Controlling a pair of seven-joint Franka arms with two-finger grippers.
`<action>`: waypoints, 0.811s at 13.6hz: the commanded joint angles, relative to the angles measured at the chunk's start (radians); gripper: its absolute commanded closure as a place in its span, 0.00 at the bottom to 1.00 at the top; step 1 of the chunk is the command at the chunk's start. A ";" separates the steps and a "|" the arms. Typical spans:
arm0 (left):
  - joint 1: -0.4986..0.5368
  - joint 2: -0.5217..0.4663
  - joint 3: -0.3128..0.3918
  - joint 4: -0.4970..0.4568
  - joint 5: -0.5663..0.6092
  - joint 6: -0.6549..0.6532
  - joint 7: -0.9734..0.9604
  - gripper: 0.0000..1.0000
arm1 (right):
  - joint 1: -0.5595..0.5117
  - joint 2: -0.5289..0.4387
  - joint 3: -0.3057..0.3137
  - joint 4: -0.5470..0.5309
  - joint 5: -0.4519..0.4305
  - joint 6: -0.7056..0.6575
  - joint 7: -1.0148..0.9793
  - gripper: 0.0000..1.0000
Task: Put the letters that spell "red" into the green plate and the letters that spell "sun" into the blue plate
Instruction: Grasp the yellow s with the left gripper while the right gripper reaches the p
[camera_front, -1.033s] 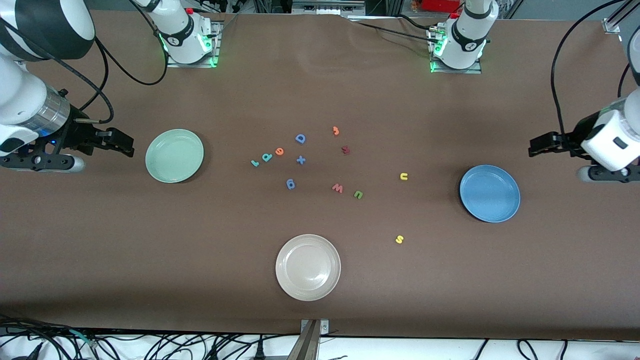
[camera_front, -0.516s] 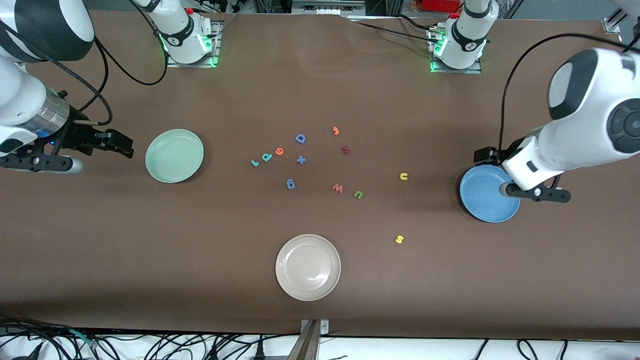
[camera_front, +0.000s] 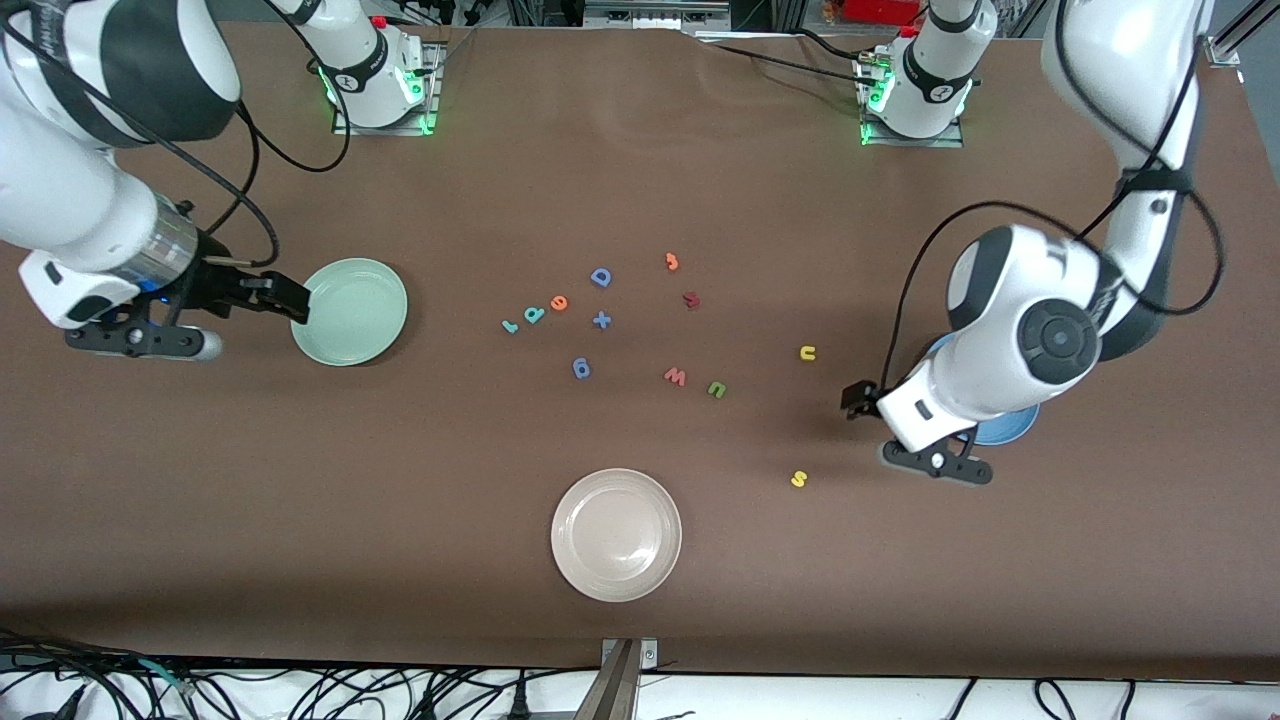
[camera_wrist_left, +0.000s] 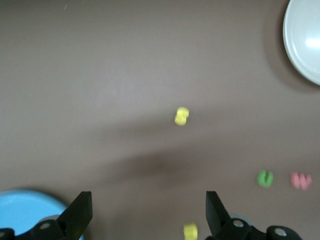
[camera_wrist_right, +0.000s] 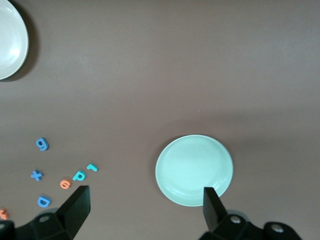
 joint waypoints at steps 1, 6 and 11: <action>-0.030 0.084 0.008 0.031 -0.007 0.147 0.018 0.00 | 0.000 0.024 0.074 -0.008 0.012 0.019 0.103 0.00; -0.069 0.217 0.015 0.017 0.097 0.406 0.004 0.00 | 0.003 0.042 0.204 -0.167 0.001 0.193 0.378 0.01; -0.089 0.264 0.015 0.010 0.235 0.407 -0.005 0.00 | 0.006 0.061 0.308 -0.350 -0.007 0.434 0.660 0.01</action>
